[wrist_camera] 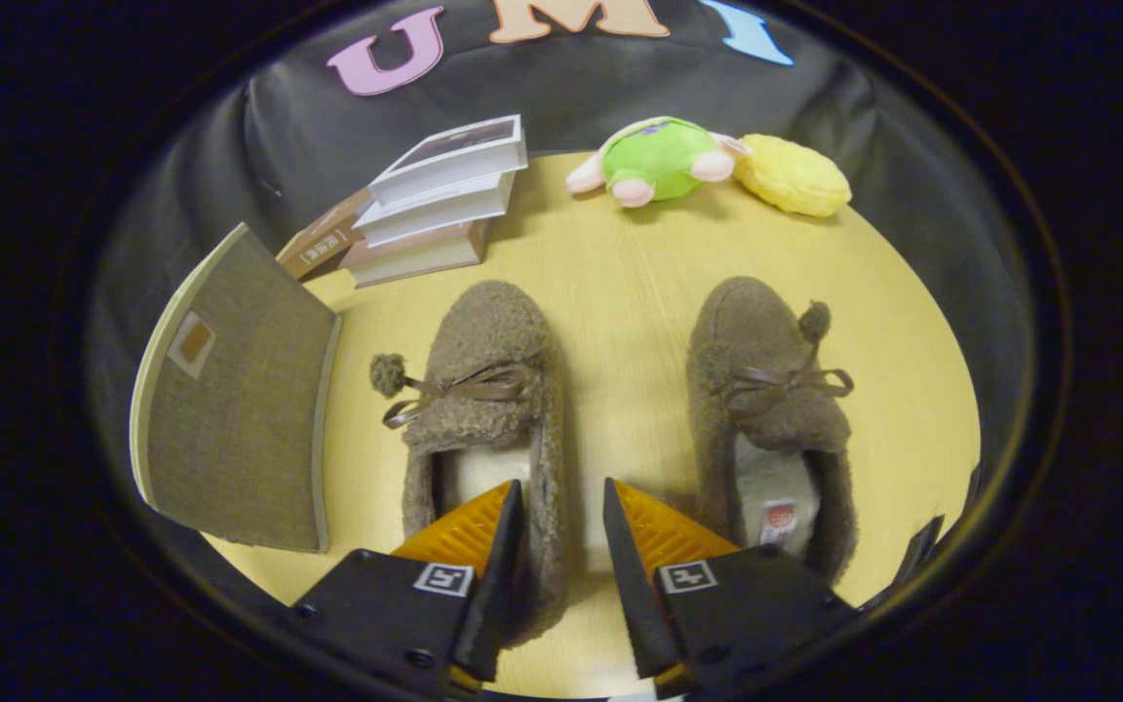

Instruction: Open the storage box then place both shoes into the box .Put the left shoe in first, then the right shoe, with the right side of both shoes facing outward in a uniform manner.

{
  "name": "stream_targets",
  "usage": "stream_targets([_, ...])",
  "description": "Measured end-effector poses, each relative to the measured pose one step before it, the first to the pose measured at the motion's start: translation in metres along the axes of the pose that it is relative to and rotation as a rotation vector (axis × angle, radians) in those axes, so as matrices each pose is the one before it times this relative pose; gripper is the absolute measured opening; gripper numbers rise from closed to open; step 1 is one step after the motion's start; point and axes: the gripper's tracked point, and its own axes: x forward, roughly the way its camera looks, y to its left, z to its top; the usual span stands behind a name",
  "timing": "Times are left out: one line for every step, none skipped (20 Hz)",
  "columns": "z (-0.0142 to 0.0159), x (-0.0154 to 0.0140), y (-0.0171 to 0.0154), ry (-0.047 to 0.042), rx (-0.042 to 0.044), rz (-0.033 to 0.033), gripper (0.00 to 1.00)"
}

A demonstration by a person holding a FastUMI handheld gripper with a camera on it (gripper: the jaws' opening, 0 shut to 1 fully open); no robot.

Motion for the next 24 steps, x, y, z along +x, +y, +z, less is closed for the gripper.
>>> stream_targets([0.00082, 0.00073, 0.00339, 0.00848, 0.00352, 0.01121, 0.41])
stream_targets([0.00055, 0.00028, 0.00132, 0.00541, -0.00088, 0.00716, 0.35])
stream_targets([-0.00169, 0.00096, 0.00116, 0.00815, 0.00214, 0.00369, 0.3])
stream_targets([0.00155, -0.00228, 0.00213, 0.00067, -0.00705, 0.01174, 0.24])
stream_targets([-0.00005, 0.00183, -0.00127, 0.00644, 0.00316, 0.00074, 0.24])
stream_targets([-0.00032, -0.00112, 0.00047, 0.00822, 0.00923, -0.00202, 0.2])
stream_targets([0.00122, 0.00046, -0.00092, 0.00208, 0.02581, -0.009, 0.16])
stream_targets([-0.00027, 0.00012, 0.00013, 0.00049, 0.00091, -0.00362, 0.12])
stream_targets([-0.00061, -0.00179, 0.00038, -0.00768, -0.00747, -0.00188, 0.08])
stream_targets([0.00045, -0.00123, 0.00025, -0.01176, -0.00672, -0.00268, 0.08])
stream_targets([0.00213, -0.00022, 0.0008, -0.01343, -0.00476, 0.00396, 0.08])
stream_targets([-0.00044, -0.00056, 0.00091, -0.00243, 0.00801, 0.00546, 0.08])
stream_targets([0.00298, -0.00125, 0.00082, -0.00488, 0.0221, 0.01127, 0.04])
stream_targets([0.00207, -0.00213, 0.00163, -0.00662, 0.03185, 0.01382, 0.04])
stream_targets([0.00181, -0.00151, 0.00108, -0.0044, 0.03376, 0.01462, 0.04])
stream_targets([0.00114, -0.00241, 0.00209, -0.00208, 0.02505, 0.01245, 0.04])
stream_targets([0.00211, -0.00279, 0.00194, -0.00726, 0.01678, 0.01368, 0.04])
stream_targets([0.00246, -0.00369, 0.00253, -0.00687, 0.01245, 0.01339, 0.04])
stream_targets([0.00174, -0.0032, 0.00348, -0.0046, 0.01708, 0.01825, 0.04])
stream_targets([0.0023, -0.00354, 0.00418, -0.00363, 0.02403, 0.02026, 0.04])
stream_targets([0.00218, -0.00485, 0.00493, -0.00253, 0.02728, 0.02658, 0.04])
stream_targets([0.00291, -0.00427, 0.00595, -0.00405, 0.02727, 0.02766, 0.04])
stream_targets([0.00366, -0.00503, 0.00624, -0.00571, 0.02643, 0.02612, 0.04])
stream_targets([0.00419, -0.006, 0.00683, -0.0057, 0.02705, 0.02584, 0.04])
